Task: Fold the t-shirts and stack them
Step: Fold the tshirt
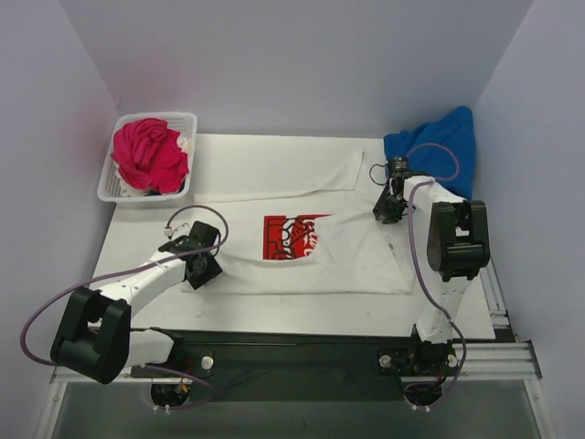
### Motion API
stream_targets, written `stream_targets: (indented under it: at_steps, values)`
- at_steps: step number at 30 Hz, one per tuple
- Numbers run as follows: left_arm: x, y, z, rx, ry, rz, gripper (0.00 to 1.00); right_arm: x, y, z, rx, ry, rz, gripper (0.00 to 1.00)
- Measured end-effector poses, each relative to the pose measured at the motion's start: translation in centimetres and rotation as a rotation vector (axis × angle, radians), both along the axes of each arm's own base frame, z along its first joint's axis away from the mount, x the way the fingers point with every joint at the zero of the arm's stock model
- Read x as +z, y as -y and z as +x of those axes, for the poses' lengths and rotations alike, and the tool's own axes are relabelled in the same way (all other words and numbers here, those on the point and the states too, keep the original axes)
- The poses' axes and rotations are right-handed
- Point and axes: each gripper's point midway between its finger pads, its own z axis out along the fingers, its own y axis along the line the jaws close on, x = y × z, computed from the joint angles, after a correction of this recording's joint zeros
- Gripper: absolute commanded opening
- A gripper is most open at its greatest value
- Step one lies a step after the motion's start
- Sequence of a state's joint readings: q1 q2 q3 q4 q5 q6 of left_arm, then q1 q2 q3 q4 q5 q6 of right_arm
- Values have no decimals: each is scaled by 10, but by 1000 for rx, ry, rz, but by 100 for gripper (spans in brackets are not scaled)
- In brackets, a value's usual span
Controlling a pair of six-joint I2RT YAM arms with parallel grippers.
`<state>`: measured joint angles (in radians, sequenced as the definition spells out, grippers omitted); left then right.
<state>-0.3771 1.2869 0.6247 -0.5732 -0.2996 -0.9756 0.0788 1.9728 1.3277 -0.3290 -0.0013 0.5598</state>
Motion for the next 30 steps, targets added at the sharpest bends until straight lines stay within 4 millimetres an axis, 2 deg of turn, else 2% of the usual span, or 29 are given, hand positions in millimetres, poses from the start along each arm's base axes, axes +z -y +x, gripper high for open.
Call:
stream_targets:
  at_steps: [14,21,25,27,30]
  values:
    - [0,-13,-28,-14,-83,42,50,4,-15,-12,102,-17,-70,27]
    - [3,-21,-40,-8,-113,70,50,29,-13,-45,128,13,-156,28]
    - [6,-22,-41,-16,-108,73,50,43,-26,-69,180,45,-177,29]
    - [9,-22,-39,-23,-94,71,50,41,-33,-86,207,36,-164,28]
    - [11,-19,-35,-34,-69,60,50,23,-37,-112,226,-26,-138,28]
